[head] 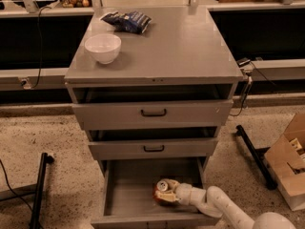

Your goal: Pick coke can from bottom drawer and place on counter

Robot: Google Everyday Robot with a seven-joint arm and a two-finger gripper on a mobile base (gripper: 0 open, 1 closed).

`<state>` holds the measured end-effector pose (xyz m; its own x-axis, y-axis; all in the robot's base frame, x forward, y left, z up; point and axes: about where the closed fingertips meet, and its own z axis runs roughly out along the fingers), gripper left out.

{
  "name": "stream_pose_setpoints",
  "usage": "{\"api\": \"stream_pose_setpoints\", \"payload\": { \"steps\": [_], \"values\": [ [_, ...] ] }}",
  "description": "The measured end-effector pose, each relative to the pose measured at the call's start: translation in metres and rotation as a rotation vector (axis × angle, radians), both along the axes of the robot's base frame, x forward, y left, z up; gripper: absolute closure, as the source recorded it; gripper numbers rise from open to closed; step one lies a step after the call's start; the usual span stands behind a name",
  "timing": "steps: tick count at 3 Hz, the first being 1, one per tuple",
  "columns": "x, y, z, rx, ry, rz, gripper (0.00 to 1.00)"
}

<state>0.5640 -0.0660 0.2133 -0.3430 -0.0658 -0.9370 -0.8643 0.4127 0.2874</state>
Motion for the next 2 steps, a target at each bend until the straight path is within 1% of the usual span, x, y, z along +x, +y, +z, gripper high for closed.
{"api": "stream_pose_setpoints", "payload": {
  "steps": [1, 2],
  "values": [
    [0.003, -0.026, 0.067, 0.061, -0.024, 0.038, 1.00],
    [-0.003, -0.048, 0.143, 0.028, -0.048, 0.130, 1.00]
  ]
}}
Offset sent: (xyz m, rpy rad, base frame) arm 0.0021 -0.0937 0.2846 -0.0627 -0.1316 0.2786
